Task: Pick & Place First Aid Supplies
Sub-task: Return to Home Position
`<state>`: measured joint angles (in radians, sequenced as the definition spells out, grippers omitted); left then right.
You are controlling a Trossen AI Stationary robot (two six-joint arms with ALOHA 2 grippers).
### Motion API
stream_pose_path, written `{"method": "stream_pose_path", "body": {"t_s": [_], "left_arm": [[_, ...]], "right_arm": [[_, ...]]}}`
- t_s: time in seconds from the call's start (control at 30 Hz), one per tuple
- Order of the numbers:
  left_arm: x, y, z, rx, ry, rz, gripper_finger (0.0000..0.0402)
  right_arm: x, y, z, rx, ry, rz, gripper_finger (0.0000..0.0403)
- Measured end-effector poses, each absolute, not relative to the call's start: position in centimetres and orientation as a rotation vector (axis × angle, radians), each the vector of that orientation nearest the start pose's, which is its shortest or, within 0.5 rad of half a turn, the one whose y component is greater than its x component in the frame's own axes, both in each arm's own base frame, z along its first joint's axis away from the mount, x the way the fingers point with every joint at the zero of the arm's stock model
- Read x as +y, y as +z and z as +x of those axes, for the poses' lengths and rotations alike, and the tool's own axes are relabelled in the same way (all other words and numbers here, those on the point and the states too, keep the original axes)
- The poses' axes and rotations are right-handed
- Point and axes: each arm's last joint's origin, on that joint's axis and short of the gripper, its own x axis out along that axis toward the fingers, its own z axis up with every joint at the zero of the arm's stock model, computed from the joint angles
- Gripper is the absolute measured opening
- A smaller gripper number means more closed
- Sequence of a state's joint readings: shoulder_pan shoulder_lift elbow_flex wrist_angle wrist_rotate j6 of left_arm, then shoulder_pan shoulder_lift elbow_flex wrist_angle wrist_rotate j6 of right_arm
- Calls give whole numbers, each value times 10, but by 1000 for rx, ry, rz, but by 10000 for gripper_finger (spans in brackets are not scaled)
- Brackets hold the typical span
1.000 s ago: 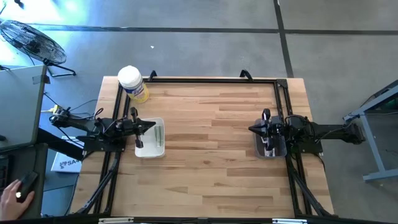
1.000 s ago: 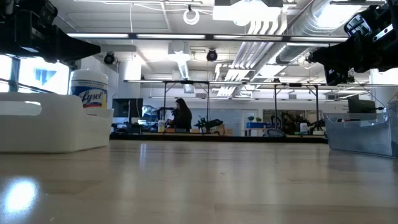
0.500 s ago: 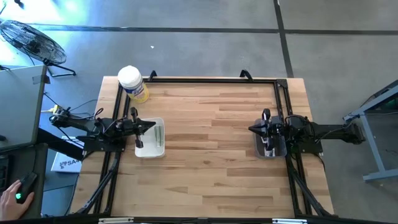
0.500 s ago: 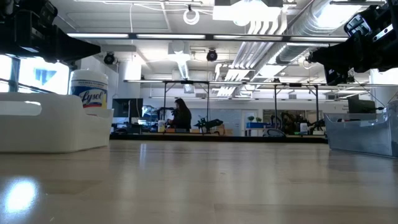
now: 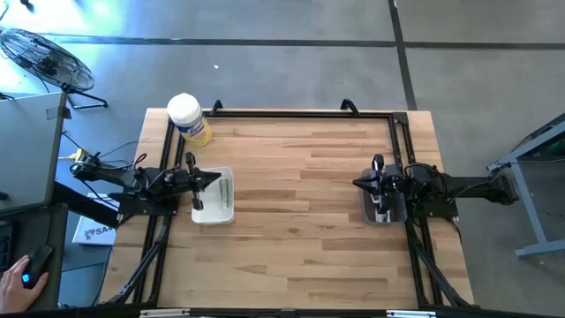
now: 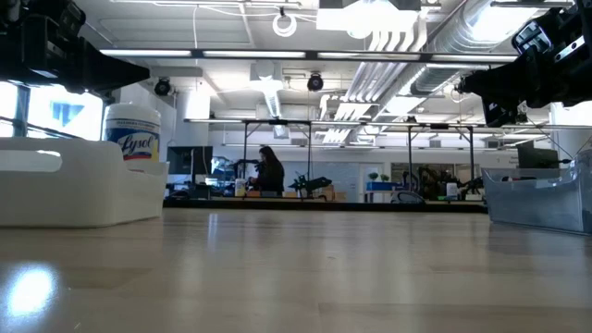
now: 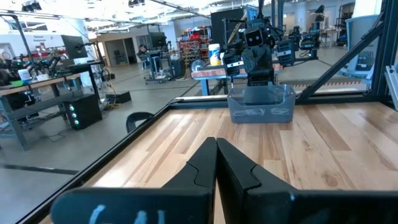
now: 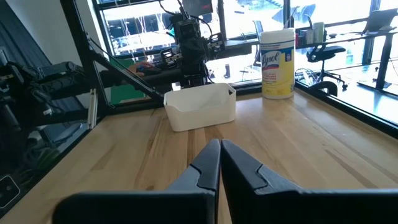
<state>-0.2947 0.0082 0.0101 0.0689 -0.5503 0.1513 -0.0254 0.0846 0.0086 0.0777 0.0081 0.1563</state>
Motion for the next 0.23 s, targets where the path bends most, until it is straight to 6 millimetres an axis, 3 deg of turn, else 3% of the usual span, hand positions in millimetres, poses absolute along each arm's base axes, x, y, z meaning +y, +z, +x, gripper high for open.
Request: {"method": "stream_pose_path", "body": {"t_s": [0.23], "left_arm": [[-13, 173, 93, -45, 260, 122, 1]], "right_arm": [[-3, 167, 102, -4, -33, 157, 6]]}}
